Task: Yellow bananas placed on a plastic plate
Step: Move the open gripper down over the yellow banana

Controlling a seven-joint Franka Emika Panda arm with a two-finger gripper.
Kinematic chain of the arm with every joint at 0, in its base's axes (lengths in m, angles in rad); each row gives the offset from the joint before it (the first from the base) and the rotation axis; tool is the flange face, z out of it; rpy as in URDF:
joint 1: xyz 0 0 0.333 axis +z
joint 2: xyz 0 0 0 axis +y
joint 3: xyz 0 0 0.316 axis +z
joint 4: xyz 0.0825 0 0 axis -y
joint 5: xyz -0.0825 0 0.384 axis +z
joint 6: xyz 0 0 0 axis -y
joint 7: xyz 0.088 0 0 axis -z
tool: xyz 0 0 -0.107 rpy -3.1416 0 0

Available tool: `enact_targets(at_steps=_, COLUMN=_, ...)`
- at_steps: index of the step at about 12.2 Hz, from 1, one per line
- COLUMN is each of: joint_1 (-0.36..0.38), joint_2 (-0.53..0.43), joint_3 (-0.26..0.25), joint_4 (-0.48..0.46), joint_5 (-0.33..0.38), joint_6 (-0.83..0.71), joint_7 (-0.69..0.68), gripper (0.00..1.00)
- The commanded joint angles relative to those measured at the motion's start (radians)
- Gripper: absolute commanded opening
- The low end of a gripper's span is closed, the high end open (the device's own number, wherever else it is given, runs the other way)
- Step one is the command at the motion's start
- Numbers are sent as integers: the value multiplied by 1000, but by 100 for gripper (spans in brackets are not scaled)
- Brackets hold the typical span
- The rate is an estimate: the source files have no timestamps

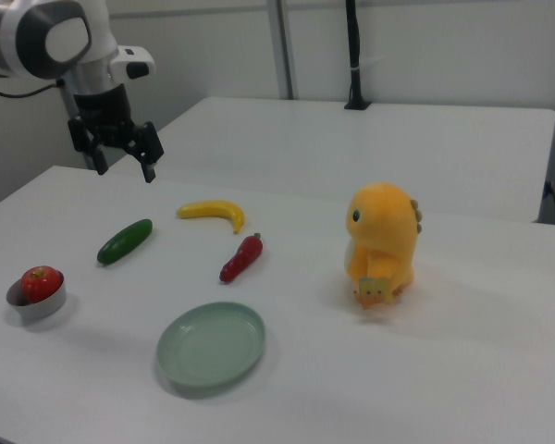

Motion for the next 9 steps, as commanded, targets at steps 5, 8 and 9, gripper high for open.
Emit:
enact_targets(at_steps=5, joint_1=40, joint_2=193, joint_3=-3, joint_4=130, joint_5=9, joint_6=171, joint_7=343, gripper=100)
enact_targets(at_steps=8, joint_1=79, joint_2=326, joint_3=-6, joint_4=244, joint_5=-38, joint_6=293, joint_7=836, gripper=100)
enact_targets(at_steps=9, joint_1=82, joint_2=382, joint_3=-6, joint_4=303, joint_5=-78, joint_6=304, joint_7=999, gripper=100)
